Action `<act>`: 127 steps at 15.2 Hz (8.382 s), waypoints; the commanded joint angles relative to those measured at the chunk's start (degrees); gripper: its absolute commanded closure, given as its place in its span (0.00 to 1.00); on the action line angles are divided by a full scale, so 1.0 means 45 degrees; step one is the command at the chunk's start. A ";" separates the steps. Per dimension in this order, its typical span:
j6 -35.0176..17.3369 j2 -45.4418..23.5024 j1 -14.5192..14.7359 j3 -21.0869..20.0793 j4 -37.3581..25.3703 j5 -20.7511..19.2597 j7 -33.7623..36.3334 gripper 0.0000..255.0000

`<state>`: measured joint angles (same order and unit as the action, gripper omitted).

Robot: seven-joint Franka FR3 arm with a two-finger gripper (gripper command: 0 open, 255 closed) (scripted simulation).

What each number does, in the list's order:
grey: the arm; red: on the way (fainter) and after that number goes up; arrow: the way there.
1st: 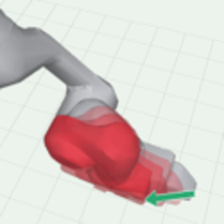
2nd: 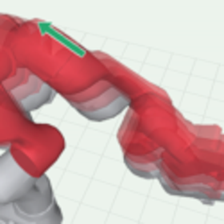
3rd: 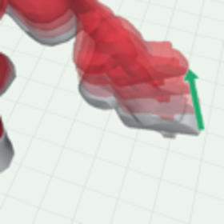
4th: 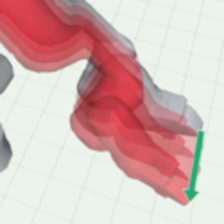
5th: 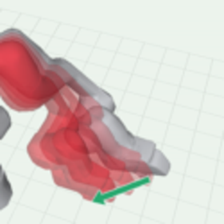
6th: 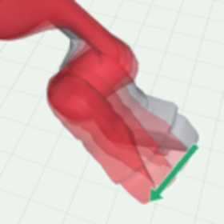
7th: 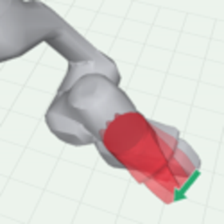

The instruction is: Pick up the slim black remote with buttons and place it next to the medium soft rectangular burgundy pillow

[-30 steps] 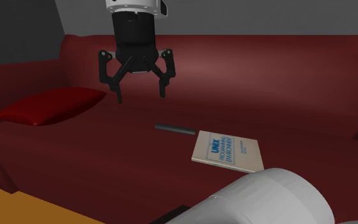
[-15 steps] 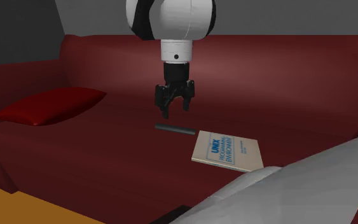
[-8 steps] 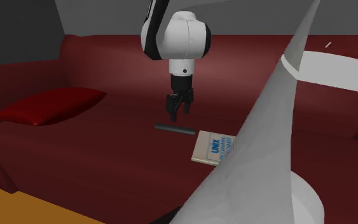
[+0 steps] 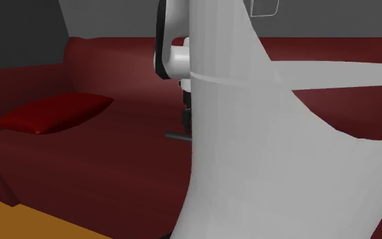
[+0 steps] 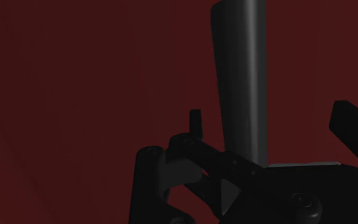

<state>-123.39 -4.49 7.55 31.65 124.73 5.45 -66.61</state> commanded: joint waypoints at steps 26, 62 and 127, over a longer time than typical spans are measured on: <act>-0.0828 -0.0693 -0.0075 -0.0076 0.0256 0.0515 -0.0529 1.00; 0.4112 0.1660 0.0858 -0.0881 -0.2788 -0.0862 0.2220 1.00; 0.1510 -0.6303 0.4421 -0.4504 -0.8367 0.1565 0.8551 1.00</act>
<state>-116.51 -32.79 27.46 11.38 87.06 12.48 -28.13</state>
